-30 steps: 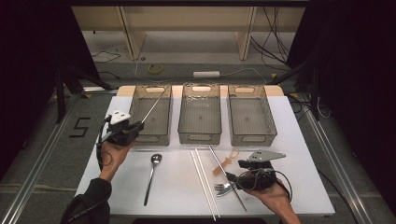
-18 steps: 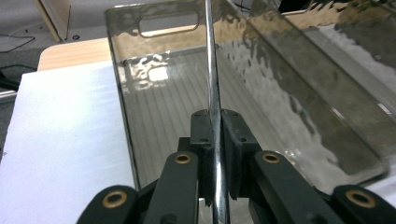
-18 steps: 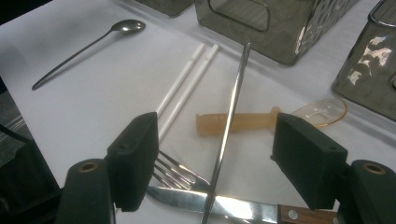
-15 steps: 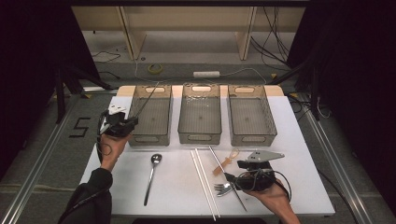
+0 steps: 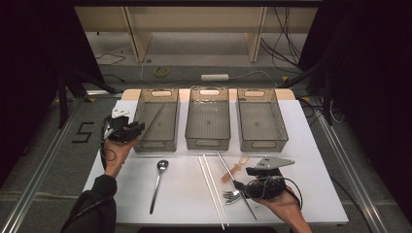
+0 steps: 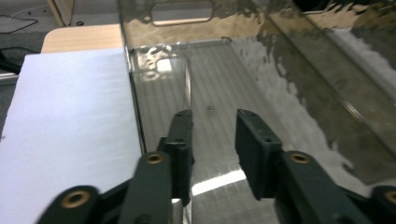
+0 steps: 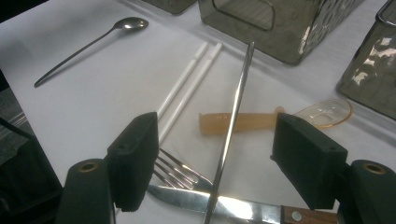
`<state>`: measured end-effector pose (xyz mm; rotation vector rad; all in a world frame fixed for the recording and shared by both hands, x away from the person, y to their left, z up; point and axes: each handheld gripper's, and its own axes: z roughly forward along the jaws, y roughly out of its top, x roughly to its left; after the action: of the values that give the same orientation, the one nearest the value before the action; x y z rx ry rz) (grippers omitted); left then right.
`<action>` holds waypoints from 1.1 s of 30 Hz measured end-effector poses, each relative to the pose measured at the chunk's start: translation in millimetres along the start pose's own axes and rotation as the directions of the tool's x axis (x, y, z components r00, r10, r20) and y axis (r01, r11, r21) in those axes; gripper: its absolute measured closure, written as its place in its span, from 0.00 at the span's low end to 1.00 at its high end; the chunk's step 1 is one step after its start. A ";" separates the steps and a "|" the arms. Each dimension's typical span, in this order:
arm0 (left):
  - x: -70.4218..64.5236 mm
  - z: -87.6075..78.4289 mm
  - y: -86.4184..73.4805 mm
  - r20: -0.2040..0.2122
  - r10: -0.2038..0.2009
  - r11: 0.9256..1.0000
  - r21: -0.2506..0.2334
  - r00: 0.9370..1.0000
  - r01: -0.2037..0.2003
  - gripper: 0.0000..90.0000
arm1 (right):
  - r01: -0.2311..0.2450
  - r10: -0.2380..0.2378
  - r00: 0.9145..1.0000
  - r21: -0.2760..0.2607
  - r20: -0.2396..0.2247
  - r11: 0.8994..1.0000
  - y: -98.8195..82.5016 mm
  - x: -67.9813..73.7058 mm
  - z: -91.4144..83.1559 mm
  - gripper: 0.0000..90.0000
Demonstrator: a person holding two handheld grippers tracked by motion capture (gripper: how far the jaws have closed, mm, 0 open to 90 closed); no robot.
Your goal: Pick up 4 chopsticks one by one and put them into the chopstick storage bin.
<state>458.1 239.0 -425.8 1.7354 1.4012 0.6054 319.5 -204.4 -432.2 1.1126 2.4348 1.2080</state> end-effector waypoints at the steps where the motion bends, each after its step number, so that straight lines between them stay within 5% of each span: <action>1: -1.6 -1.8 0.8 0.009 0.002 1.000 0.003 1.000 -0.002 0.66 | 0.004 -0.004 1.000 -0.002 0.001 1.000 0.1 -0.1 -0.3 0.36; 11: -28.7 -25.5 1.6 0.139 0.054 0.997 -0.064 0.989 -0.046 0.38 | -0.004 0.003 0.999 0.044 0.035 0.999 -1.1 -4.3 -0.6 0.42; 18: -54.9 -39.7 -3.2 0.253 0.100 0.991 -0.114 0.962 -0.073 0.30 | -0.019 0.014 0.999 0.098 0.052 0.995 -3.5 -6.8 4.3 0.48; 21: -64.9 -46.1 -7.2 0.273 0.142 0.985 -0.130 0.951 -0.109 0.29 | -0.020 0.014 0.999 0.113 0.052 0.993 -4.1 -6.7 5.1 0.51; 26: -77.9 -54.2 -15.5 0.307 0.165 0.981 -0.151 0.937 -0.124 0.28 | -0.009 0.002 0.999 0.148 0.048 0.989 -5.8 -6.4 12.0 0.54; 33: -92.3 -60.2 -30.6 0.371 0.188 0.980 -0.134 0.909 -0.148 0.21 | 0.005 -0.011 1.000 0.203 0.028 0.979 -5.3 -4.1 22.8 0.61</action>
<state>369.1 170.0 -406.4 1.7867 0.9393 0.3930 330.4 -195.7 -451.4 1.1626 2.5831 0.9496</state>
